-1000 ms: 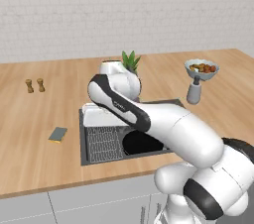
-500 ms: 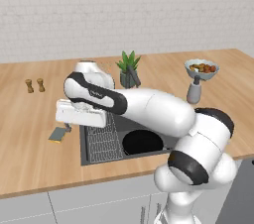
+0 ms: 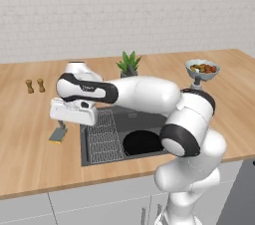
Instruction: Pick the pan and sponge and place them into the sink. Then turn on the water.
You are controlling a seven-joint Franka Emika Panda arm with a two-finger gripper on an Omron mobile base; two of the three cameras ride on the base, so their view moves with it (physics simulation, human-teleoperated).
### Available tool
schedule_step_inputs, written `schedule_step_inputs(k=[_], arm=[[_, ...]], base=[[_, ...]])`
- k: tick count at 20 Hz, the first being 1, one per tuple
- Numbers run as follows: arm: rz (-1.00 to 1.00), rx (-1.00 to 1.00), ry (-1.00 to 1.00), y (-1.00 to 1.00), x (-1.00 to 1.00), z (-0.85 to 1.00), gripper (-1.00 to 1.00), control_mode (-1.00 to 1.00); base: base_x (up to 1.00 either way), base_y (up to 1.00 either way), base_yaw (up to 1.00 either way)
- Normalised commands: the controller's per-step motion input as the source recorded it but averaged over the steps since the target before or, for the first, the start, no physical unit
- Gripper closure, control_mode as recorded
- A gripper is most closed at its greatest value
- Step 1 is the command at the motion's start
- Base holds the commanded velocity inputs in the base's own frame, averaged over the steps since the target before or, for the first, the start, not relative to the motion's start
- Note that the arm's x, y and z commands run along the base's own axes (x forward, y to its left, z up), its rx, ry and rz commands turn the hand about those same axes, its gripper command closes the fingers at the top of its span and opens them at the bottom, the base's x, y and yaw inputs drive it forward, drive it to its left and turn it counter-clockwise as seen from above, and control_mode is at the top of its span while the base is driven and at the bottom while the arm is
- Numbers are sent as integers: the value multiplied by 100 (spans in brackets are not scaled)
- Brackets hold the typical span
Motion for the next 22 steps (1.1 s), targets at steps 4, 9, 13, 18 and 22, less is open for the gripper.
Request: schedule_step_inputs(k=[4, 9, 13, 18, 22], arm=[[-5, -11, 0, 8, 5, -22, -100, -100], [-2, -6, 0, 4, 15, -21, -100, -100], [0, 0, 0, 0, 19, -15, -100, -100], [7, 0, 0, 0, 1, -18, -100, -100], [4, 0, 0, 0, 14, -18, -100, -100]], base=[[0, 0, 0], [0, 0, 0], [0, 0, 0], [0, 0, 0], [0, 0, 0]])
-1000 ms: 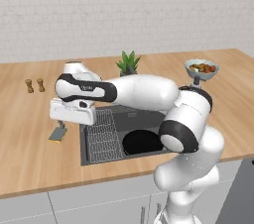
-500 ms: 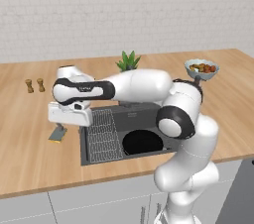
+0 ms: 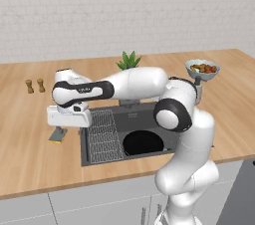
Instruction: Pick the pan and sponge and place them into the sink. Then turn on the water.
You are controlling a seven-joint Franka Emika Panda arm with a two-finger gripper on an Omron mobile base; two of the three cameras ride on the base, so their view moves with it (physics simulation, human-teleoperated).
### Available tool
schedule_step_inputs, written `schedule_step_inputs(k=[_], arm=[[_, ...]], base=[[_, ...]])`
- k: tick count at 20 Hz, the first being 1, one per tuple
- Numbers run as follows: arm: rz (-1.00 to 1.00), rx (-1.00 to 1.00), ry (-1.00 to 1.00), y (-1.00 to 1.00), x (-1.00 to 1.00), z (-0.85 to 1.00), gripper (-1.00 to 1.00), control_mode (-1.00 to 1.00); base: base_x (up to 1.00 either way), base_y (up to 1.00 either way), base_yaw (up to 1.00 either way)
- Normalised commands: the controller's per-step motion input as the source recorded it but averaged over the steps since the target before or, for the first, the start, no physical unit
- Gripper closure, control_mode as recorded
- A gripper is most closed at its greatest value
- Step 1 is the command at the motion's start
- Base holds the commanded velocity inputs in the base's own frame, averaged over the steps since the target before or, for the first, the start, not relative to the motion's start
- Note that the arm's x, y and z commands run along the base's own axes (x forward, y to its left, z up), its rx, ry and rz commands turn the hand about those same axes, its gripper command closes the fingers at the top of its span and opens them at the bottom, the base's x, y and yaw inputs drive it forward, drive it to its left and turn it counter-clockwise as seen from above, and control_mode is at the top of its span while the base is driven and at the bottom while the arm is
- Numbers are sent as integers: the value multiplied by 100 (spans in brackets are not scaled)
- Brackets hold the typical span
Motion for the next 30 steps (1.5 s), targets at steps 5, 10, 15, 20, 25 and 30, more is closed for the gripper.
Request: schedule_step_inputs(k=[5, 10, 15, 20, 25, 30], arm=[[0, 0, 0, 0, 27, -18, -100, -100], [0, 0, 0, 8, 16, -19, -100, -100], [0, 0, 0, 10, 12, -4, -100, -100], [1, 0, 0, 16, 7, -6, -100, -100], [0, 0, -3, 9, 23, -7, -100, -100], [0, 0, -3, 6, 31, -11, -100, -100]], base=[[0, 0, 0], [0, 0, 0], [0, 0, 0], [0, 0, 0], [0, 0, 0], [0, 0, 0]])
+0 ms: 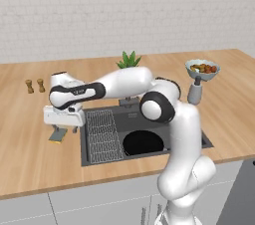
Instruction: Pick the pan and sponge and place them into the sink. Then turn on the water.
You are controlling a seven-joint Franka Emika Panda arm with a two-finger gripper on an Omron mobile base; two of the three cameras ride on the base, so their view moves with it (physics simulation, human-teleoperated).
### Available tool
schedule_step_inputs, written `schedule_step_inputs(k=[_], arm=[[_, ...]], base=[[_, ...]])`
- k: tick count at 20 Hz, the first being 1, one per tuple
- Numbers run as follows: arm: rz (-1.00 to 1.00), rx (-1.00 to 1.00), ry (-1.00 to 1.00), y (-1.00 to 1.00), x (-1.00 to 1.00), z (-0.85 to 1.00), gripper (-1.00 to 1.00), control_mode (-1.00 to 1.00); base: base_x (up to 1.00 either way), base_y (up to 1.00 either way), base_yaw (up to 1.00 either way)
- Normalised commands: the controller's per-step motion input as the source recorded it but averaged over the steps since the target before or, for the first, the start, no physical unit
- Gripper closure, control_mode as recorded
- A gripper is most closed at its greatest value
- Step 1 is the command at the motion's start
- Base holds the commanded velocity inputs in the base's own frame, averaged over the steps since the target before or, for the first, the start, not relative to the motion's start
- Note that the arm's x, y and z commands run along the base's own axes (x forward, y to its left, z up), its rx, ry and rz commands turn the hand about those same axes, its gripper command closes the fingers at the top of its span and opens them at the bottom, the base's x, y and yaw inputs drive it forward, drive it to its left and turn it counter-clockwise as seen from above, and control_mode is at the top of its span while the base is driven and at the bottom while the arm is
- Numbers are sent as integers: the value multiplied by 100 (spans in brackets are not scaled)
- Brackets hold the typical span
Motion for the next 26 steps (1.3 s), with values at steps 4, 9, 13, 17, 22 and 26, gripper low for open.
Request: schedule_step_inputs(k=[4, 9, 13, 17, 22, 26], arm=[[0, 0, -2, 8, 21, -19, -100, -100], [0, 0, -8, 11, 17, -20, -100, -100], [0, 0, -5, 16, 13, -21, -100, -100], [0, 0, -2, 17, 13, -22, -100, -100], [0, 0, -1, 15, 16, -21, -100, -100], [0, 0, -2, 19, 19, -17, -100, -100]], base=[[0, 0, 0], [0, 0, 0], [0, 0, 0], [0, 0, 0], [0, 0, 0], [0, 0, 0]])
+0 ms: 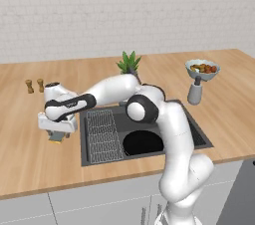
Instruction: Pick the pan and sponge and place them into the sink. Then turn on the water.
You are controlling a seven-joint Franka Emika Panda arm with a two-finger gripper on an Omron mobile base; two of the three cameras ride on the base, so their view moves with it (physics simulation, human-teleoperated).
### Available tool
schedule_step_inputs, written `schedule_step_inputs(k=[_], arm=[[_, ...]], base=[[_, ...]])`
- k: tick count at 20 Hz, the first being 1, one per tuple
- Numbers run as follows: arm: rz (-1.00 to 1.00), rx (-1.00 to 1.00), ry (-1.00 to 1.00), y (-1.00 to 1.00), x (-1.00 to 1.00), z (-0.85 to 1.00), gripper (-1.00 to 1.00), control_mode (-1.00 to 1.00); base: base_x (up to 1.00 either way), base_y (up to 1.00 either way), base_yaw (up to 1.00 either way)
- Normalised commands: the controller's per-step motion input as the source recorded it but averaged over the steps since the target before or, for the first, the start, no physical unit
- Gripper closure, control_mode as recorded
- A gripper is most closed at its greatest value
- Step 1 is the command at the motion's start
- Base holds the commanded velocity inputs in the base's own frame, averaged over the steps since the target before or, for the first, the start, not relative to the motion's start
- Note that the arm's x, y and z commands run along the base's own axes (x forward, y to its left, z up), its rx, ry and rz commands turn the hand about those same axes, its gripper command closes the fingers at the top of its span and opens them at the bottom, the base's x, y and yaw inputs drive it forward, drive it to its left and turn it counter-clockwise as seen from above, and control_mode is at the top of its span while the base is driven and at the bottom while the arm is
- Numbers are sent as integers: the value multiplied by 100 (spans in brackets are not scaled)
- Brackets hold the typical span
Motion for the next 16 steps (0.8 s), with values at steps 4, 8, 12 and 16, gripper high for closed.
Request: schedule_step_inputs(k=[4, 8, 12, 16], arm=[[0, 0, -3, 18, 20, -14, -100, -100], [0, 0, -1, 14, 17, -17, -100, -100], [0, 0, -1, 5, 15, -19, -100, -100], [0, 0, 0, 0, 12, -22, -100, -100]], base=[[0, 0, 0], [0, 0, 0], [0, 0, 0], [0, 0, 0]])
